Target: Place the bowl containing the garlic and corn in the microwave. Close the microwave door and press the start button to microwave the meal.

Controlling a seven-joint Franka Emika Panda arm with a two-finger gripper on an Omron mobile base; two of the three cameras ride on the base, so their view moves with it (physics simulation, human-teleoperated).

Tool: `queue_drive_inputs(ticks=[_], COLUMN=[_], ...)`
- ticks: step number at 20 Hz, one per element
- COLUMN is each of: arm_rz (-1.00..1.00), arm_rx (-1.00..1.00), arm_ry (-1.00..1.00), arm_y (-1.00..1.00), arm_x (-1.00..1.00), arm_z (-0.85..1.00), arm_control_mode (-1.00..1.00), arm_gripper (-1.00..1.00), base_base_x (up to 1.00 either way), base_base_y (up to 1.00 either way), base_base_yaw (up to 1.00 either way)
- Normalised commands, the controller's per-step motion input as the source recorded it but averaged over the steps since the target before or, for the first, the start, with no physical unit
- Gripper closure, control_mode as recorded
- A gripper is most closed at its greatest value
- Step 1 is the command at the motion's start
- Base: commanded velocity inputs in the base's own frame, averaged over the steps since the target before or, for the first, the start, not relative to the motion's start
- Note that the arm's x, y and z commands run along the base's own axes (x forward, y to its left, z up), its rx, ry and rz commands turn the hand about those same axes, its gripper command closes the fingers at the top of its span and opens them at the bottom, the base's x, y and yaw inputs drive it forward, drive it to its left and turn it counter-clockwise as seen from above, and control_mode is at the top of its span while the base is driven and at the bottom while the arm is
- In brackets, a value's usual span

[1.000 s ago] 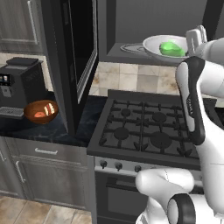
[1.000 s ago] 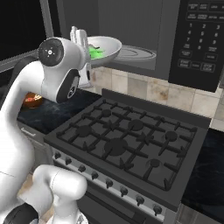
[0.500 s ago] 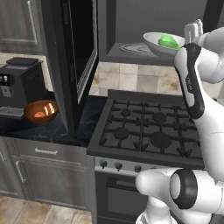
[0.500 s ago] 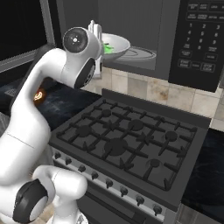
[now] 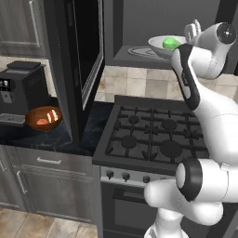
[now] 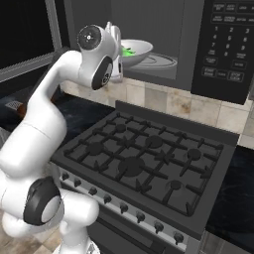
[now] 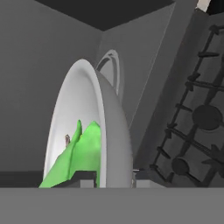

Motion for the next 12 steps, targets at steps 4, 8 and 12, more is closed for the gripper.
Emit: queue_drive_inputs(ticks=[4,8,12], arm_rz=[0.0,0.0,0.0], arm_rx=[0.01,0.09,0.05], arm_ry=[0.05,0.0,0.0], arm_y=[-0.31,-0.33,-0.06], arm_x=[0.7,0.7,0.7], arm_z=[0.03,0.1,0.03], arm_control_mode=[-1.0,-1.0,-1.0], arm_gripper=[1.0,1.0,1.0], base_base_x=[0.0,0.0,0.0], base_base_y=[0.0,0.0,0.0], base_base_yaw=[0.0,0.0,0.0])
